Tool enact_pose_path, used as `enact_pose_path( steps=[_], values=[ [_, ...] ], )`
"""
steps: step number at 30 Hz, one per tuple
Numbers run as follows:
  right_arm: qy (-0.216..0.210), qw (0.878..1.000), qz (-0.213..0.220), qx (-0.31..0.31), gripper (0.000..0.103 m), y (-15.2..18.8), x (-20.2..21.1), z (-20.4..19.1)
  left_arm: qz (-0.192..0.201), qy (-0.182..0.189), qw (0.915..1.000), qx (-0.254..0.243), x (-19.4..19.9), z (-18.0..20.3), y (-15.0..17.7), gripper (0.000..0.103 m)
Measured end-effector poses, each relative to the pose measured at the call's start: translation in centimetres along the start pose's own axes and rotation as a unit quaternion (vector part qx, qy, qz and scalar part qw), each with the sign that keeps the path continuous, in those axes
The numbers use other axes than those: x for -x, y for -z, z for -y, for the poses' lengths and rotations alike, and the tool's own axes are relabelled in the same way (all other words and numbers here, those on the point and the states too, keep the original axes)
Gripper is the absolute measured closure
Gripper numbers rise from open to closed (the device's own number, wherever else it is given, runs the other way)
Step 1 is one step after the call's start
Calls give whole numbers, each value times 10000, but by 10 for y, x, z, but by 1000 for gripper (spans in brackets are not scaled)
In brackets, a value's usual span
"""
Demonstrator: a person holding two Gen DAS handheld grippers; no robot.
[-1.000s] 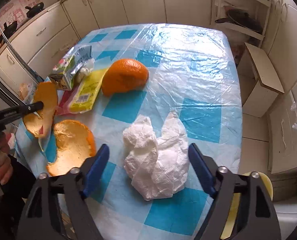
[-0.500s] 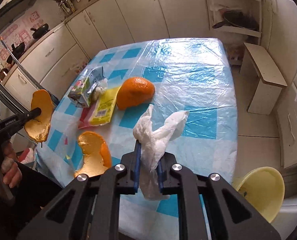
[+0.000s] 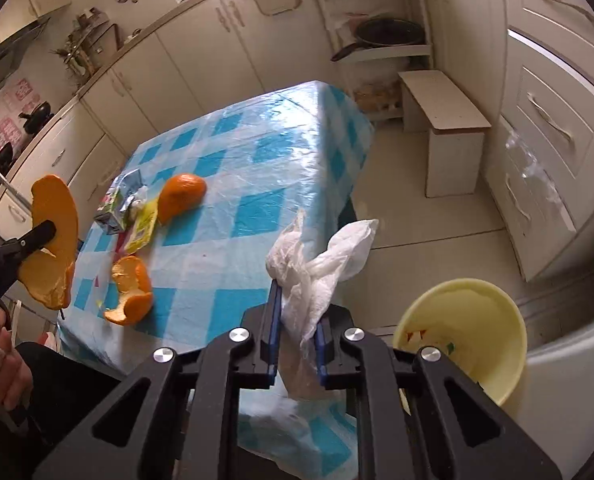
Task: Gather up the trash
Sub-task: 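Carry tissue and peel over the yellow bucket and open both grippers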
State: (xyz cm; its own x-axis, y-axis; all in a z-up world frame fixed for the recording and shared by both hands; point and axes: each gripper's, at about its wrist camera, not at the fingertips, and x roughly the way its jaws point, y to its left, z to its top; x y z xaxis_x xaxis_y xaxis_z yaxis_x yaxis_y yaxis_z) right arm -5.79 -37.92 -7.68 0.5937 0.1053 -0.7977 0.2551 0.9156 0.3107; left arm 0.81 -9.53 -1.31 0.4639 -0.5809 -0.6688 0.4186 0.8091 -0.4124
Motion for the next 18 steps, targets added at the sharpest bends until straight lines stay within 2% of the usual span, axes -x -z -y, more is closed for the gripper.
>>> enact_pose_path(
  steps=[8,14,18],
  values=[
    [387,9968,-129,-691,88,24,12,70,-525,437,9960,-576,-58,112,37,99],
    [586,9904,-318,-1210,85,34,5,109,-942,513,9907,-831,-116,173,69,99],
    [657,9837,-359,-1633,73,37,4,130,-1209,436,9874,-926,-154,201,92,99]
  ],
)
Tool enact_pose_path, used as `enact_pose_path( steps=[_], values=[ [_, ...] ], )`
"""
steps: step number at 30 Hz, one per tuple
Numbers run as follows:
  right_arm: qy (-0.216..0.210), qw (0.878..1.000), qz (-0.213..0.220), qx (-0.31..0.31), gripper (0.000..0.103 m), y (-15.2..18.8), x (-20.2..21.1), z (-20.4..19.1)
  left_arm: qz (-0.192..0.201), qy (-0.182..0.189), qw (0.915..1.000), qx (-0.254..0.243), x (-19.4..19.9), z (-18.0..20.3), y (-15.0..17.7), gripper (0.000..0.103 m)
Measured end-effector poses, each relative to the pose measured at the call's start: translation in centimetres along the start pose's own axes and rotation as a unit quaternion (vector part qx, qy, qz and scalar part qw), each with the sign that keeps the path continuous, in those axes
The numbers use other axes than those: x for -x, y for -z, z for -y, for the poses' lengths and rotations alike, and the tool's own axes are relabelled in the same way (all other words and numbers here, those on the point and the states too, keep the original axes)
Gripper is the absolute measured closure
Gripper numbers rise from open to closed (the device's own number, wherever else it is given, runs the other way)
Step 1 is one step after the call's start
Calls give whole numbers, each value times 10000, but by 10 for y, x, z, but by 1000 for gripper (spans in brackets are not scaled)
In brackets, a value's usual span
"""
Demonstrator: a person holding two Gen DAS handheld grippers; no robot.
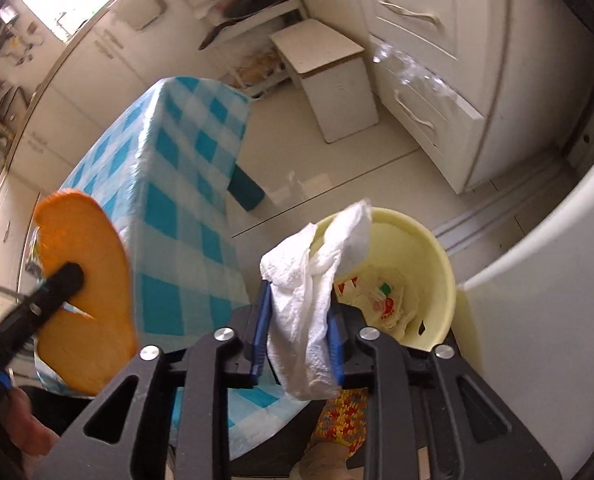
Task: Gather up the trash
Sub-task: 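Carry tissue and peel over the yellow bucket and open both grippers, then move both open grippers back over the table items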
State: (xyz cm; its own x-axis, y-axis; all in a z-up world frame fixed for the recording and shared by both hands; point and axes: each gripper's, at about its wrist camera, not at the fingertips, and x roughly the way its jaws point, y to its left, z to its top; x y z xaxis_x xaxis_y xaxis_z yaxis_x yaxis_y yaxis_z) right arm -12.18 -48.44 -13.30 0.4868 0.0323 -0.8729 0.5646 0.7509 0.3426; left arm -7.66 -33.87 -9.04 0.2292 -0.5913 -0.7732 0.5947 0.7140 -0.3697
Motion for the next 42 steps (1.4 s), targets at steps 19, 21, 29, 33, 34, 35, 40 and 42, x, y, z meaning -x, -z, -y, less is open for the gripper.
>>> enact_pose_path(
  steps=[19,21,29,33,34,35,40,42],
  values=[
    [-374,9873,1478,-440,28,-22,70,7,-526,-255,9966,-579,-87,53,32,57],
    [-422,9859,1556,-445,28,-22,75,6,-464,-261,9965,-637,-84,55,32,52],
    [-536,9819,1753,-483,26,-22,84,-1,-305,-359,9964,-709,-64,54,29,45],
    [-591,9804,1826,-435,24,-22,87,-7,-209,-417,9962,-734,-50,51,29,38],
    [-605,9800,1847,-426,24,-22,88,-9,-188,-433,9961,-746,-47,51,28,37],
    [-626,9793,1880,-416,23,-22,90,-11,-164,-448,9959,-763,-42,49,28,35],
    [-687,9757,2033,-443,20,-23,94,-18,30,-626,9942,-878,-6,34,30,29],
    [-707,9757,2029,-428,20,-23,94,-23,161,-744,9934,-859,14,20,31,27]
  ],
)
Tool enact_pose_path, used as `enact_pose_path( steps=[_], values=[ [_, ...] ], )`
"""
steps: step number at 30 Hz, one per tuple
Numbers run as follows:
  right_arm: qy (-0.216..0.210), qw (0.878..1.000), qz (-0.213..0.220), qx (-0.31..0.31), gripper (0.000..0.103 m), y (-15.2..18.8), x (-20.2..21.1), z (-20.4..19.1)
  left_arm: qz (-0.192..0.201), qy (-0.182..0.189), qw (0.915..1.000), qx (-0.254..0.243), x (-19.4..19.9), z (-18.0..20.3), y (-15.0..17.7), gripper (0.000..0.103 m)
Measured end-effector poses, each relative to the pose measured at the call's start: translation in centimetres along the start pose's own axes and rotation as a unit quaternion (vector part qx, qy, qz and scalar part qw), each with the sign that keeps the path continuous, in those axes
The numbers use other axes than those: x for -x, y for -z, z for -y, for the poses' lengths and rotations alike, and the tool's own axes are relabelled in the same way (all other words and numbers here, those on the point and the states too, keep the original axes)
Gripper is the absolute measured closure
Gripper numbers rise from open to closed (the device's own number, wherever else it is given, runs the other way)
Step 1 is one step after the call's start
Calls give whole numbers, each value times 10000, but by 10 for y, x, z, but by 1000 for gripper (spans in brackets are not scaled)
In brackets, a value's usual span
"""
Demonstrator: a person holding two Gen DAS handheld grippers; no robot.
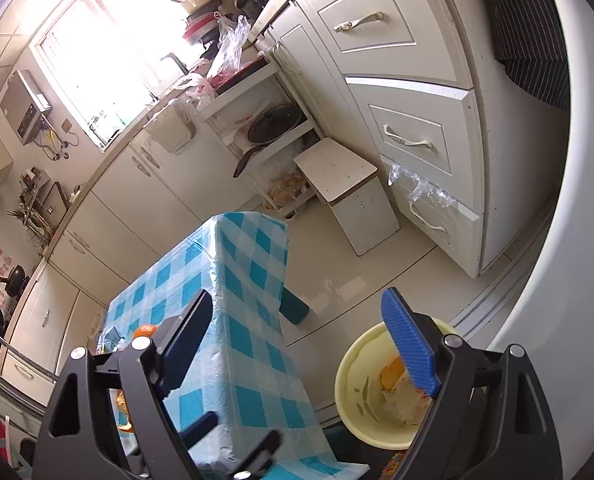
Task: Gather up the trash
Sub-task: 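Move both open grippers back over the table items, then grasp the large orange peel with the left gripper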
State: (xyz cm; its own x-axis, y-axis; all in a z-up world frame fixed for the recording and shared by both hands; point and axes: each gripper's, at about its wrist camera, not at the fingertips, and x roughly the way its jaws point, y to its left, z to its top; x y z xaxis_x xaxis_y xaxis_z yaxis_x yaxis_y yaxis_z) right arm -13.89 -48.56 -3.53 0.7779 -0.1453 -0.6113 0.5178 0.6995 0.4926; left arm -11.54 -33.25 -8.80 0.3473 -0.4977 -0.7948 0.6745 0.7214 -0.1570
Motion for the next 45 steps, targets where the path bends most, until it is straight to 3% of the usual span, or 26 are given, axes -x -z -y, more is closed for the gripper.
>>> enact_pose_path(
  steps=[6,11,14,18,23,31,33,36,39,45],
  values=[
    [-98,9995,-172,245,19,6,-10,-24,376,-503,9971,436,57,-70,10,23],
    [-197,9962,-548,653,19,23,-27,-56,610,-997,9882,993,97,-139,19,21],
    [-363,9905,-901,974,19,41,-43,-80,628,-1295,9780,1508,114,-189,27,21],
    [-600,9792,-1305,1431,19,71,-63,-117,615,-1587,9573,2338,134,-257,39,20],
    [-851,9591,-1736,2068,19,108,-88,-168,743,-1830,9395,2798,154,-310,43,18],
    [-838,9362,-2125,2673,22,151,-121,-214,546,-1858,9371,2903,140,-347,29,15],
    [-827,9326,-2217,2724,26,158,-128,-218,430,-1817,9277,3233,132,-370,28,15],
    [-779,9279,-2323,2809,31,167,-136,-223,249,-1919,9067,3747,116,-407,26,15],
    [-736,9241,-2337,2931,34,172,-141,-229,57,-2184,8959,3868,96,-433,16,15],
    [-721,9200,-2319,3075,36,178,-146,-237,-144,-2489,9050,3447,57,-453,-12,15]
  ],
)
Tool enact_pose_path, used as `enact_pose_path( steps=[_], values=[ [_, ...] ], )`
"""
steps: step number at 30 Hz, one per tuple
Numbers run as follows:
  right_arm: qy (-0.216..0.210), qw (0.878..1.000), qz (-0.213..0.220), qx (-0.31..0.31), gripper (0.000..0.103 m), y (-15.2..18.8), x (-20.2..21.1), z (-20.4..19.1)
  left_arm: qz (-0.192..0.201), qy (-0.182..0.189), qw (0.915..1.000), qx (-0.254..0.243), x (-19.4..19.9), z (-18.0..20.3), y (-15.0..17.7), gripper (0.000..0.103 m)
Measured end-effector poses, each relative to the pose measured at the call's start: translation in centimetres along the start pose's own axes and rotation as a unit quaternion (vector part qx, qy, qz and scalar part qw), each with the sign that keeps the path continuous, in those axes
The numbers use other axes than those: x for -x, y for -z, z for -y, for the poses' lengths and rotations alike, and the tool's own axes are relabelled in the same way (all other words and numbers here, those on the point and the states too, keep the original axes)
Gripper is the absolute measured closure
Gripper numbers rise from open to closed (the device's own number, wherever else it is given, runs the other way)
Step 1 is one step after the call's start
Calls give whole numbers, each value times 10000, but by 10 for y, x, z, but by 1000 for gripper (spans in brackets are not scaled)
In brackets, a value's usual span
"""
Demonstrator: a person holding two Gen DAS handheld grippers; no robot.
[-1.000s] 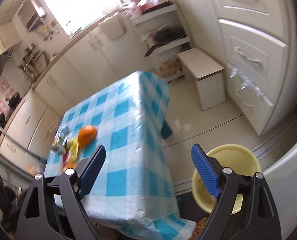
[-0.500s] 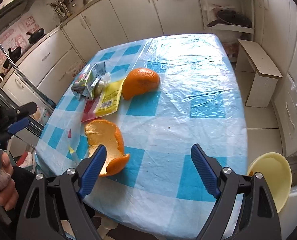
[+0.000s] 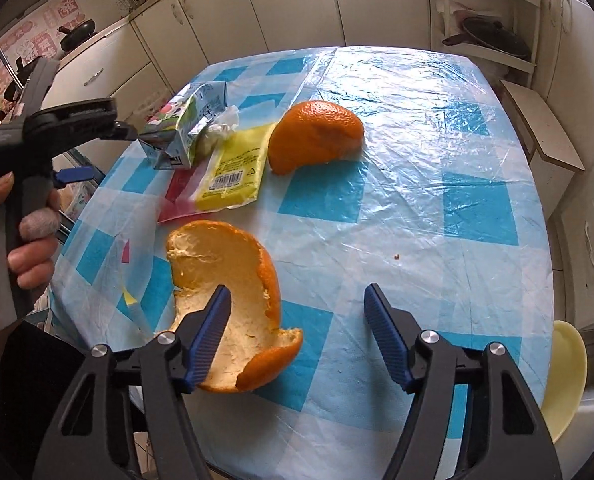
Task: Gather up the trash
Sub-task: 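Grasp the large orange peel with the left gripper, then grasp the cow-print milk carton with the right gripper while the left holds the peel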
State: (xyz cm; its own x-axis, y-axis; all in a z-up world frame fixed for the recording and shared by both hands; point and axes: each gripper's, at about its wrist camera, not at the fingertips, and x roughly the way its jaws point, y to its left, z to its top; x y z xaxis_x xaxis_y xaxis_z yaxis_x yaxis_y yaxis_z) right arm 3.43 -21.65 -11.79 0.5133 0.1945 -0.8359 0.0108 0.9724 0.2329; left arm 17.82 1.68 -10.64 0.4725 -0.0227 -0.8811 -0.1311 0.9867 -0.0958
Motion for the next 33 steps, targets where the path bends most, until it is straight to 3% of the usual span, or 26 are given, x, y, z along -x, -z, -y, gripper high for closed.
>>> enact_pose_path(
  steps=[5,7,10,12,15,21,28,30,33],
  values=[
    [47,9999,21,133,45,-2,-3,-5,-80,-44,10000,-28,-26,6,-15,16],
    [45,9999,17,142,48,-3,-4,-5,-79,14,10000,-25,-33,7,-20,21],
    [13,10000,8,74,51,-5,-5,-1,-161,265,9995,-65,-40,12,-22,54],
    [8,10000,-3,63,51,-7,-6,0,-197,357,9990,-171,-42,17,-24,88],
    [-27,10000,-23,50,55,-9,-8,0,-250,598,9978,-144,-39,16,-24,96],
    [-64,9999,-54,72,59,-12,-10,0,-75,772,9970,-77,-14,4,-25,98],
    [-43,9999,-94,99,58,-14,-12,-1,360,678,9969,-156,27,-15,-22,98],
    [-3,9999,-93,93,47,-15,-12,-1,525,731,9957,-219,42,-18,-21,98],
    [27,9999,150,-55,41,-22,-2,1,694,864,9936,-233,64,-23,-19,98]
  ],
)
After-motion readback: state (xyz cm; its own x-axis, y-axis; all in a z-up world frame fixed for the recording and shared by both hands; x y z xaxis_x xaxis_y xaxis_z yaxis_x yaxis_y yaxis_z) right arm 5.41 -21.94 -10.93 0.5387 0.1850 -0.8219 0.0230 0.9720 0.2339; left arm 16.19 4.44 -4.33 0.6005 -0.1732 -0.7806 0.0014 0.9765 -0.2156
